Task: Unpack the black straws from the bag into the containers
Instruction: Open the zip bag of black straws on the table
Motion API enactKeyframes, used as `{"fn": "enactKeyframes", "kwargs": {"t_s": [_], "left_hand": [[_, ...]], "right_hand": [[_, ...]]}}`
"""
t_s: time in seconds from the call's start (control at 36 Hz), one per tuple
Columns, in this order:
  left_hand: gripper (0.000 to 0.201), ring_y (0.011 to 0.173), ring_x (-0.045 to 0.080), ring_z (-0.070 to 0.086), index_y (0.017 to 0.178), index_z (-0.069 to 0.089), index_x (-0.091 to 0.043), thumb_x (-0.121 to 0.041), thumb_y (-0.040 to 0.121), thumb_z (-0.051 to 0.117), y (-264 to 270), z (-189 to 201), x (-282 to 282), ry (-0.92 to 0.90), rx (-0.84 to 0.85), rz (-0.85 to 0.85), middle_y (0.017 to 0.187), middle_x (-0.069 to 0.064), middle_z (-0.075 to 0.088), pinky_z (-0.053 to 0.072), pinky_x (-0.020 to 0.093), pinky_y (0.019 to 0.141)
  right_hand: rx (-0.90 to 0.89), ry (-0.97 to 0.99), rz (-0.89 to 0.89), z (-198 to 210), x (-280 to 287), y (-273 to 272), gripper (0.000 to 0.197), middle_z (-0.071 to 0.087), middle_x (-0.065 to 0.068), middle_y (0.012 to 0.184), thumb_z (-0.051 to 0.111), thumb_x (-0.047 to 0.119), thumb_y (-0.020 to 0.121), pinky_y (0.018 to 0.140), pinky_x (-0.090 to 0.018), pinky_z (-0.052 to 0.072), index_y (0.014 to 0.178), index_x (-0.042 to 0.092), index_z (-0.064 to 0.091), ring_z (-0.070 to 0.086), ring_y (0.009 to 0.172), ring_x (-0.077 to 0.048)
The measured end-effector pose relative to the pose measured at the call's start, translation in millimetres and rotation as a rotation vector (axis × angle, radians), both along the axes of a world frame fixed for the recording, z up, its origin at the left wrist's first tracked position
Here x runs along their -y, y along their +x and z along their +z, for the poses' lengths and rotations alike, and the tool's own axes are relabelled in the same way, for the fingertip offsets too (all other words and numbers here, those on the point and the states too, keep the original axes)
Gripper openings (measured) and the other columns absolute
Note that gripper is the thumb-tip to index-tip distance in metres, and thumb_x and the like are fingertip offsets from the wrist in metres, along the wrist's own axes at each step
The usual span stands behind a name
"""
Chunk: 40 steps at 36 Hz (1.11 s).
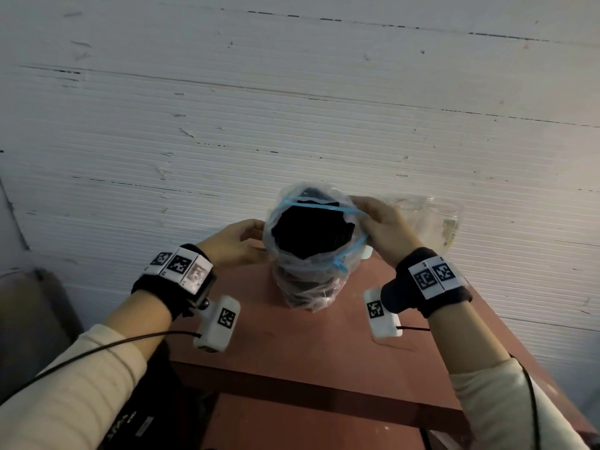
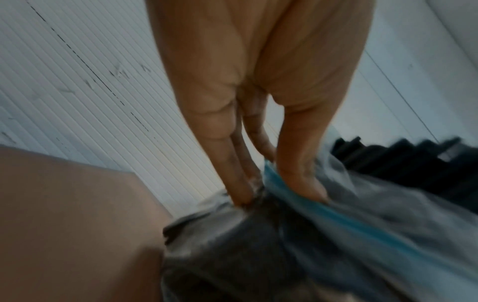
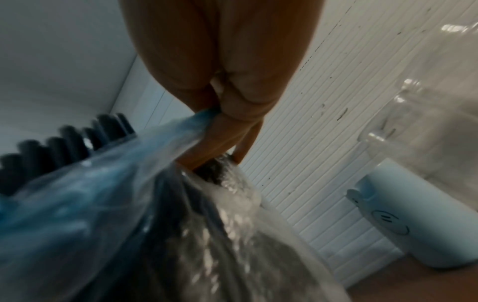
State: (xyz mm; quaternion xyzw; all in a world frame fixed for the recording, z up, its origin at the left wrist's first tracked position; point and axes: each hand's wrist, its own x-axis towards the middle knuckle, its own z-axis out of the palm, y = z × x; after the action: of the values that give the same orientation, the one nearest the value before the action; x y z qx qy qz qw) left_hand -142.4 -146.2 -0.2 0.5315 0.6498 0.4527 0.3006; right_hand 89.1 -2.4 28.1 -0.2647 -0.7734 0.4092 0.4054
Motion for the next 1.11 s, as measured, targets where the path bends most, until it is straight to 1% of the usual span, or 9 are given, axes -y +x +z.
{"fn": "enactKeyframes", "kwargs": {"t_s": [0.19, 0.28, 0.36, 0.47, 0.69, 0.81, 0.92, 1.0, 1.11], "left_hand": [[0.033, 0.086, 0.015, 0.057, 0.091, 0.057, -0.019, -0.021, 0.058, 0.058, -1.2, 26.4, 3.3, -0.085, 0.140, 0.047, 0.092, 0.003, 0.060, 0.042, 0.035, 0.087], [0.031, 0.102, 0.012, 0.052, 0.094, 0.053, -0.023, -0.030, 0.066, 0.066, 2.0, 38.0, 2.0, 0.091, 0.099, 0.123, 0.104, -0.004, 0.055, 0.038, 0.032, 0.092], [0.023, 0.122, 0.010, 0.053, 0.108, 0.056, -0.018, -0.010, 0.089, 0.066, 11.7, 42.3, 3.6, 0.247, 0.023, -0.019, 0.128, -0.004, 0.057, 0.043, 0.027, 0.101], [0.025, 0.115, 0.013, 0.062, 0.107, 0.060, -0.004, 0.012, 0.091, 0.051, 16.6, 36.0, 3.4, 0.367, -0.049, -0.087, 0.123, 0.009, 0.064, 0.049, 0.021, 0.097], [0.020, 0.095, -0.003, 0.065, 0.098, 0.065, -0.012, 0.003, 0.095, 0.052, 12.1, 27.3, -3.7, 0.421, -0.073, 0.015, 0.103, -0.005, 0.069, 0.049, 0.014, 0.083], [0.014, 0.086, 0.008, 0.068, 0.101, 0.062, -0.009, -0.002, 0.096, 0.052, 13.9, 25.9, -3.8, 0.432, -0.068, 0.034, 0.093, 0.000, 0.073, 0.053, 0.021, 0.077], [0.007, 0.067, 0.009, 0.064, 0.097, 0.052, -0.005, 0.001, 0.096, 0.049, 21.0, 24.9, -3.0, 0.422, -0.001, -0.007, 0.082, -0.001, 0.074, 0.048, 0.018, 0.060], [0.014, 0.080, 0.016, 0.063, 0.093, 0.059, -0.008, 0.001, 0.097, 0.048, 21.3, 20.3, -2.6, 0.429, -0.047, -0.010, 0.086, -0.001, 0.075, 0.048, 0.024, 0.074], [0.012, 0.100, 0.001, 0.063, 0.093, 0.062, -0.013, -0.025, 0.091, 0.064, 25.9, 15.7, 1.6, 0.453, -0.093, -0.046, 0.102, -0.006, 0.067, 0.048, 0.018, 0.087]], "right_hand": [[0.129, 0.194, 0.026, 1.6, -0.7, 4.8, 0.030, 0.062, 0.007, 0.076, 0.047, -0.009, 0.088, 0.061, -0.013, 0.043, 0.089, 0.014, 0.066, 0.054, 0.062, 0.006], [0.173, 0.215, 0.063, 3.6, 2.6, 5.3, 0.040, 0.061, 0.006, 0.078, 0.047, -0.010, 0.086, 0.064, -0.020, 0.043, 0.088, 0.026, 0.061, 0.053, 0.065, -0.004], [0.233, 0.278, 0.150, 5.9, 9.9, 6.4, 0.036, 0.062, 0.003, 0.085, 0.050, -0.010, 0.084, 0.071, -0.017, 0.043, 0.097, 0.022, 0.060, 0.054, 0.075, -0.007], [0.200, 0.261, 0.288, 7.2, 20.5, 11.2, 0.036, 0.061, 0.001, 0.097, 0.051, -0.002, 0.081, 0.078, -0.019, 0.045, 0.107, 0.021, 0.056, 0.057, 0.083, -0.008], [0.145, 0.203, 0.434, 3.0, 37.1, 16.7, 0.042, 0.053, 0.007, 0.134, 0.062, 0.014, 0.091, 0.097, -0.029, 0.049, 0.130, 0.025, 0.051, 0.062, 0.109, -0.009], [0.182, 0.219, 0.358, 7.2, 40.5, 15.6, 0.043, 0.053, 0.013, 0.124, 0.070, 0.039, 0.076, 0.088, -0.014, 0.046, 0.117, 0.038, 0.057, 0.056, 0.106, 0.003], [0.146, 0.386, 0.212, 8.7, 37.3, 9.1, 0.026, 0.061, 0.011, 0.110, 0.073, 0.030, 0.082, 0.092, -0.023, 0.049, 0.105, 0.026, 0.062, 0.060, 0.102, -0.005], [0.120, 0.445, 0.191, 10.8, 32.3, 6.6, 0.012, 0.066, -0.003, 0.090, 0.066, 0.023, 0.090, 0.087, -0.034, 0.052, 0.093, 0.012, 0.062, 0.064, 0.087, -0.017], [0.157, 0.458, 0.083, 12.4, 26.7, 3.0, 0.014, 0.065, -0.009, 0.077, 0.054, 0.035, 0.087, 0.070, -0.048, 0.051, 0.086, 0.022, 0.058, 0.060, 0.072, -0.031]]}}
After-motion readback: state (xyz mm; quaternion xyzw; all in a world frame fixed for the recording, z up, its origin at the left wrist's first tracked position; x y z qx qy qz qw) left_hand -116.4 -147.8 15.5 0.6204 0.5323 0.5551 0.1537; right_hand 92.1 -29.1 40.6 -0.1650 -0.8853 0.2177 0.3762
